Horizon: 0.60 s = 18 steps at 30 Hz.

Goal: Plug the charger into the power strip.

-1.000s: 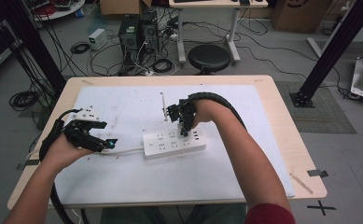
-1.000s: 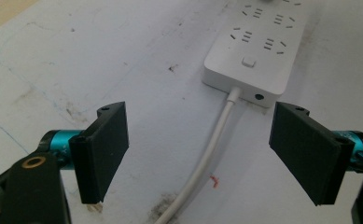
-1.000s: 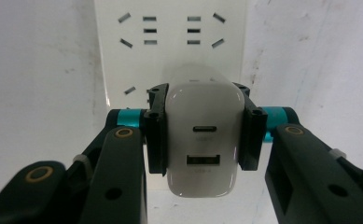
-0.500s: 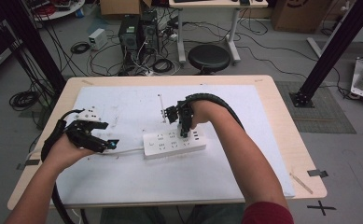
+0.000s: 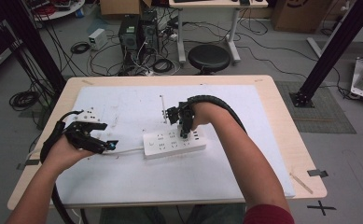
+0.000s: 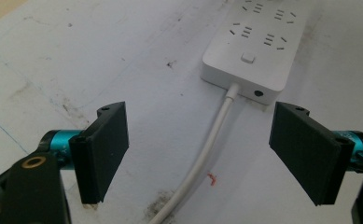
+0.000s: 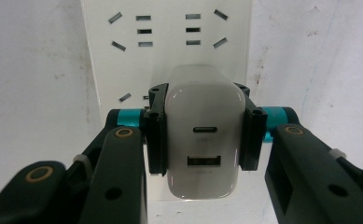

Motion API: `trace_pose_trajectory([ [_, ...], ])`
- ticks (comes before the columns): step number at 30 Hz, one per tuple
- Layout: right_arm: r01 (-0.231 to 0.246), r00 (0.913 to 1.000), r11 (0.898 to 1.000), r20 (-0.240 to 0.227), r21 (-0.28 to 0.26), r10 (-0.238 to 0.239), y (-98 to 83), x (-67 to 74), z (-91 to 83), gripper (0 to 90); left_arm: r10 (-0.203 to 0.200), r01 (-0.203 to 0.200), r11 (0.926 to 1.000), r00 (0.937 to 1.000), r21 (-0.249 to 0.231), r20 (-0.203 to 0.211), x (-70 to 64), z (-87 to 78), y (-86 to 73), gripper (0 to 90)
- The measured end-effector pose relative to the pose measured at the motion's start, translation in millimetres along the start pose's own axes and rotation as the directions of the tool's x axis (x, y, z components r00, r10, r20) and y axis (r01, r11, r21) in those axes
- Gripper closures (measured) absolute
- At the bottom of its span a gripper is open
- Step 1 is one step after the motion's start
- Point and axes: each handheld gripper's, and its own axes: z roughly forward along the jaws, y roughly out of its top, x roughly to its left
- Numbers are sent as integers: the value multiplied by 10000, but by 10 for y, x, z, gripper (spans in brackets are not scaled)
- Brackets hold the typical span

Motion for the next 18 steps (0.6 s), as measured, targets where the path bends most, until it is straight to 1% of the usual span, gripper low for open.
trace_pose_trajectory([
  [1, -19, 10000, 9999, 22, -137, 19, -6, -11, 0, 614, 34, -34, 10000, 10000, -8, 12, -1, 7, 5, 198],
  [2, -109, 9998, 9994, 153, -328, 114, -16, 0, -20, 544, 48, -48, 10000, 10000, 30, 54, -2, 17, 11, 199],
  [4, -542, 9979, 9946, 314, -881, 572, -49, -7, -102, 452, 34, -35, 10000, 10000, 82, 86, -4, 35, 29, 198],
  [5, -632, 9967, 9913, 433, -1151, 686, -71, -6, -144, 402, 103, -105, 9999, 9999, 129, 100, -2, 38, 44, 198],
  [7, -901, 9946, 9855, 391, -1438, 966, -125, 3, -217, 411, 149, -150, 9998, 9998, 103, 98, 1, 41, 77, 198],
  [8, -1021, 9934, 9819, 357, -1598, 1091, -157, 19, -243, 396, 155, -155, 9999, 9998, 46, 118, 4, 38, 94, 198],
  [9, -1021, 9934, 9819, 357, -1598, 1091, -157, 19, -243, 396, 155, -155, 9999, 9998, 46, 118, 4, 38, 94, 198],
  [10, -1230, 9909, 9755, 322, -1826, 1310, -197, 35, -269, 363, 225, -226, 9997, 9997, 49, 136, 20, 28, 128, 198],
  [11, -1773, 9821, 9418, 102, -2857, 1880, -330, 92, -332, 345, 206, -206, 9998, 9996, -10, 178, 26, 29, 138, 198],
  [12, -1961, 9782, 9261, 11, -3223, 2076, -388, 121, -349, 324, 255, -255, 9997, 9995, -3, 174, 34, 24, 150, 198],
  [13, -2224, 9722, 9096, -96, -3509, 2340, -439, 156, -358, 314, 241, -240, 9997, 9995, -49, 223, 38, 24, 161, 198],
  [15, -2419, 9667, 8808, -224, -4070, 2551, -543, 238, -383, 312, 331, -329, 9994, 9991, -107, 252, 47, 19, 187, 198],
  [16, -2419, 9667, 8808, -224, -4070, 2551, -543, 238, -383, 312, 331, -329, 9994, 9991, -107, 252, 47, 19, 187, 198],
  [17, -2503, 9635, 8608, -269, -4431, 2663, -598, 278, -397, 295, 404, -399, 9990, 9988, -205, 278, 52, 16, 215, 198],
  [18, -2503, 9635, 8608, -269, -4431, 2663, -598, 278, -397, 295, 404, -399, 9990, 9988, -205, 278, 52, 16, 215, 198],
])
